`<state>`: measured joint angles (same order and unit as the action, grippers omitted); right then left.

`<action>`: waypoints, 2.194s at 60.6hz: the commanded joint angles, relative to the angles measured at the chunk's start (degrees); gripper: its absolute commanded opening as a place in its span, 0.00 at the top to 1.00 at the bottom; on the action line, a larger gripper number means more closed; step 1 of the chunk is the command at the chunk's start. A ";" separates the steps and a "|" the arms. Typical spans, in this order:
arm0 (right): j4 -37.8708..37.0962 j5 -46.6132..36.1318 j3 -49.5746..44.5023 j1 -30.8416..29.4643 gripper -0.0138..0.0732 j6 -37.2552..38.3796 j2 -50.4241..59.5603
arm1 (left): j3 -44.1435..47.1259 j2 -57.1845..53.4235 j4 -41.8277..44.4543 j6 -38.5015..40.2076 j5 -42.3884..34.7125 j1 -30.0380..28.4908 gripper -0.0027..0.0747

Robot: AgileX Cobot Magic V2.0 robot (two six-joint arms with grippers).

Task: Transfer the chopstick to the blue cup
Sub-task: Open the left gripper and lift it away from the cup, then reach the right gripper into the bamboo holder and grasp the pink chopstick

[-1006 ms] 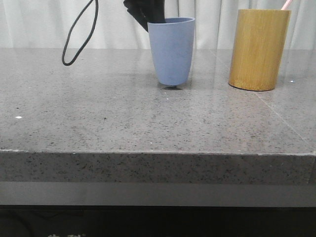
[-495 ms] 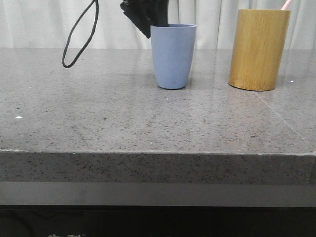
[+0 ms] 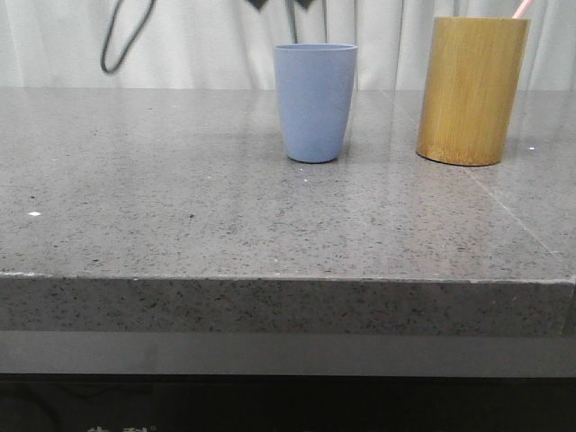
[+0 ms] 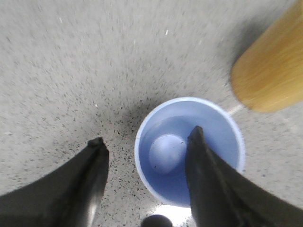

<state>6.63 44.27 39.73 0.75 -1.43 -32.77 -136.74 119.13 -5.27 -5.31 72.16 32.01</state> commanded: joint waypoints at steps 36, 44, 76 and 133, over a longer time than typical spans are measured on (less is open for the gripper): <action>0.38 -12.05 9.00 -0.54 0.27 4.75 -12.54 | 39.55 -41.55 -2.31 1.67 -17.80 -0.26 0.58; 1.43 -10.83 14.87 -5.07 0.27 4.75 -18.55 | 53.84 -51.06 -2.22 1.67 -24.99 -0.26 0.58; 43.52 -3.55 33.50 -14.48 0.27 -21.08 -40.22 | 70.10 -64.44 -2.22 1.77 -27.52 -0.26 0.58; 40.66 9.07 58.01 -14.42 0.60 -22.88 -63.11 | 70.10 -64.44 -2.22 1.77 -27.41 -0.26 0.58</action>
<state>45.79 54.80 95.76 -13.19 -23.46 -98.40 -65.10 55.54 -6.81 -4.05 48.79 31.77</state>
